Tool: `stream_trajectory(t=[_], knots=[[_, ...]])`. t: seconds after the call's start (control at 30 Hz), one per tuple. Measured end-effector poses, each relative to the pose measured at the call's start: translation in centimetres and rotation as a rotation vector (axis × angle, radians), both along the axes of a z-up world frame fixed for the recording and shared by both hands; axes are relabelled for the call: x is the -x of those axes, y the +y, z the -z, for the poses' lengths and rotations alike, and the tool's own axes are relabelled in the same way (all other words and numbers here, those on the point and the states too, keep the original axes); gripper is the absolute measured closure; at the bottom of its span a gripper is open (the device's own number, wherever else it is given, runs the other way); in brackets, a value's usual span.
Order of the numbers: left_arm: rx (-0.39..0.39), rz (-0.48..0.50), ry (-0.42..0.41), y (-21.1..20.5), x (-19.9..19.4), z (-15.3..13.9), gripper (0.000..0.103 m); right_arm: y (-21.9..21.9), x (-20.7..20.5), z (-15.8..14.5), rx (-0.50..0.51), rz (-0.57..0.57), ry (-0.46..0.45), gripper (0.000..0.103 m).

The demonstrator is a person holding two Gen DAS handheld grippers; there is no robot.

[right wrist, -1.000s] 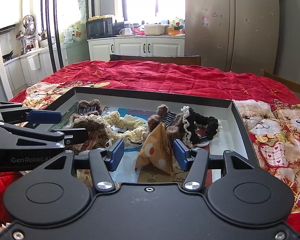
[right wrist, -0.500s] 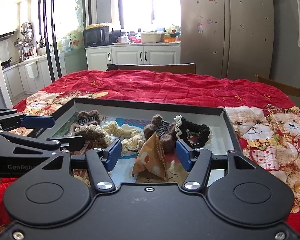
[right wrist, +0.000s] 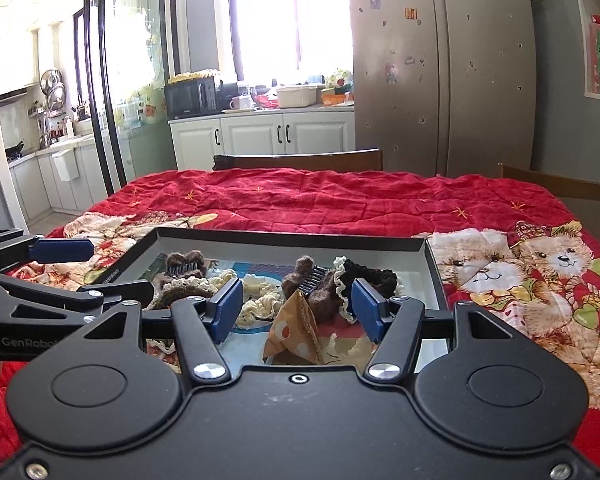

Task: Organize objects
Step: 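Open the right tool to release the triangle while the left tool releases the scrunchie, then withdraw both open tools up out of the tray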

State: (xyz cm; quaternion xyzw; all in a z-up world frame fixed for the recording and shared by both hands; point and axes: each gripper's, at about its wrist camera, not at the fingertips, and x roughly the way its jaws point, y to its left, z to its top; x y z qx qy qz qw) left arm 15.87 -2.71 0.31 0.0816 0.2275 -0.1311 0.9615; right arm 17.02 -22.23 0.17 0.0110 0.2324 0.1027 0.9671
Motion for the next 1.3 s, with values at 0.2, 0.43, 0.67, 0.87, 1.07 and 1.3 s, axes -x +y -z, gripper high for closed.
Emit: stream_trajectory(t=[0.2,0.43,0.67,0.87,1.07,1.3], knots=[[-0.008,0.02,-0.023,0.0,1.3,-0.9,0.016,-0.5,1.2,-0.7,0.002,-0.002,-0.005,0.044],[-0.01,0.036,-0.047,0.3,3.0,-1.9,0.015,-0.8,2.9,-1.5,0.014,-0.017,-0.014,0.044],[-0.018,0.057,-0.07,0.2,4.5,-2.7,0.015,-1.2,4.3,-1.9,0.016,-0.026,-0.021,0.044],[-0.027,0.062,-0.068,0.2,5.1,-2.6,0.015,-1.5,5.6,-2.2,0.02,-0.035,-0.029,0.044],[-0.002,0.074,-0.039,0.9,5.7,-2.3,0.015,-1.9,7.1,-2.5,0.026,-0.05,-0.03,0.044],[-0.013,0.09,-0.045,1.3,7.3,-2.4,0.015,-1.6,9.1,-2.7,0.049,-0.084,-0.038,0.044]])
